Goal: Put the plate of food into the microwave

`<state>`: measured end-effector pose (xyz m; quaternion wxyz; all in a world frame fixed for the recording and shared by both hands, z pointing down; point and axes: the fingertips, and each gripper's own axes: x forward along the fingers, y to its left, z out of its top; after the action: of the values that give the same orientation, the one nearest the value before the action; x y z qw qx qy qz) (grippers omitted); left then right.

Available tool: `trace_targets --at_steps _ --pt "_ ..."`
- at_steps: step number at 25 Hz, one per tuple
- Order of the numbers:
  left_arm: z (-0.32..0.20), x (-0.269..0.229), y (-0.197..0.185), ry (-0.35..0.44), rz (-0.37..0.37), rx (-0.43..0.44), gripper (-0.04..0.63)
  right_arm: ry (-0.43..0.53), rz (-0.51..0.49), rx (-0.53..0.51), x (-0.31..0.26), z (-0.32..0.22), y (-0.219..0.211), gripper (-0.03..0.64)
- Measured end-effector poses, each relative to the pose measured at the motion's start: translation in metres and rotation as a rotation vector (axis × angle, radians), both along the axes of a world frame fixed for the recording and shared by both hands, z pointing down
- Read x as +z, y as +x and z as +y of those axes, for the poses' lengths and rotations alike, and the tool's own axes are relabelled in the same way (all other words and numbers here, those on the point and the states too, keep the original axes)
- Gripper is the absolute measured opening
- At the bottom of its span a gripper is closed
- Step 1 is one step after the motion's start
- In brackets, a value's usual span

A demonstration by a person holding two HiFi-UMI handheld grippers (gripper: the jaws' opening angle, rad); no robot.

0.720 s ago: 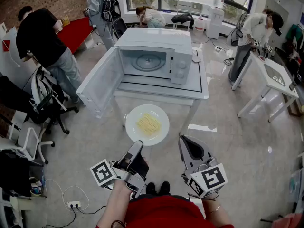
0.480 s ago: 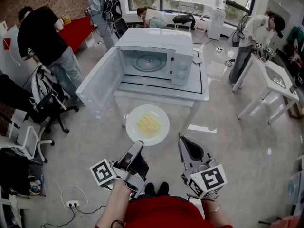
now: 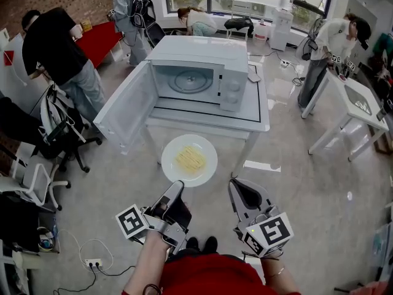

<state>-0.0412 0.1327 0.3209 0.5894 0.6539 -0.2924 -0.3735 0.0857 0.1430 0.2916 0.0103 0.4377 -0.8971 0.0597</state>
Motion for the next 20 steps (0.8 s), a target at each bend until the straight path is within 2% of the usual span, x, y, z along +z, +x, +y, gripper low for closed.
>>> trace_targets --at_steps 7,11,20 --pt "-0.021 -0.004 0.004 0.003 0.025 -0.023 0.017 -0.002 0.001 -0.037 0.004 -0.005 0.007 0.015" --pt "-0.043 -0.011 0.001 0.016 0.002 -0.038 0.017 -0.012 -0.013 -0.044 0.003 -0.016 0.009 0.015" --pt "-0.129 0.001 -0.027 0.009 0.024 -0.031 0.017 -0.017 -0.021 -0.003 0.009 -0.095 -0.012 0.015"
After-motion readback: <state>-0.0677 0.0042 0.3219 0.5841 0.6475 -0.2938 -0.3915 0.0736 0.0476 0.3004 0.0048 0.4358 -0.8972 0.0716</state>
